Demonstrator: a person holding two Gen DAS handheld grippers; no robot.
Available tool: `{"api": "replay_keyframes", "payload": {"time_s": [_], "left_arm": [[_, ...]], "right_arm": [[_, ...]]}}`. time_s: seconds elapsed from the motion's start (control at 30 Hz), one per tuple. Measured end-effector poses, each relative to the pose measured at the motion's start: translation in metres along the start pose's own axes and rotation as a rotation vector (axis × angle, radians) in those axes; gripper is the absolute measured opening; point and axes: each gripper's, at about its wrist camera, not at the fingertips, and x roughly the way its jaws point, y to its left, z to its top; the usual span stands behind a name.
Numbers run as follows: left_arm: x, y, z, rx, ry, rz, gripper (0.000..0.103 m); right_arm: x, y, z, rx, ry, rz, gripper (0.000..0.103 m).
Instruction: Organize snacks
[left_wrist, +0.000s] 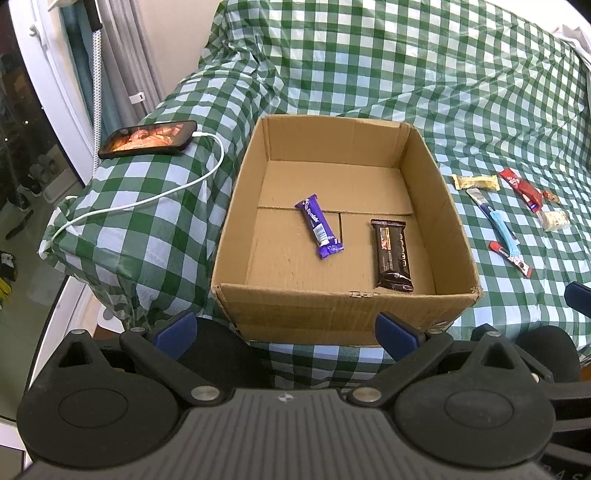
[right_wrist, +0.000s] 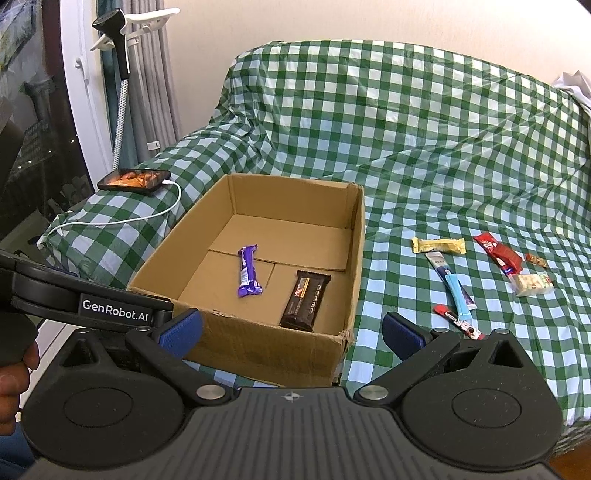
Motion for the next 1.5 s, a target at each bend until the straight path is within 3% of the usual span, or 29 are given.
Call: {"api": "replay_keyframes", "payload": {"time_s": [0.43,0.87,0.97,1.2,1.4,1.5], "left_arm": [[0.012,-0.046,0.030,0.083,0.034,-0.027,0.103],[0.045,-0.152,0.087,0.200,0.075,-0.135,0.103],[0.061,-0.183,0.102,0.213,0.118,-0.176,0.103],[0.124,-0.251,0.138,0.198,0.214,-0.220,0.103],[0.198,-0.297,0.165,0.134,0.278,-0.191,0.103],[0.235,-0.322,0.183,0.138,0.296,-0.215,0.103]], "right_arm": [[0.017,-0.050,-0.005,0.144,0.006,-0.040,0.102],[0.019,-0.177,-0.013,0.389,-0.017,-0.273,0.102],[0.021,-0.212,-0.018,0.433,-0.021,-0.348,0.102],[0.047,-0.287,-0.023,0.567,-0.021,-0.435,0.102],[0.092,-0.349,-0.020,0.655,-0.034,-0.474,0.102],[0.128,-0.378,-0.015,0.679,-0.029,-0.484,0.102]]}}
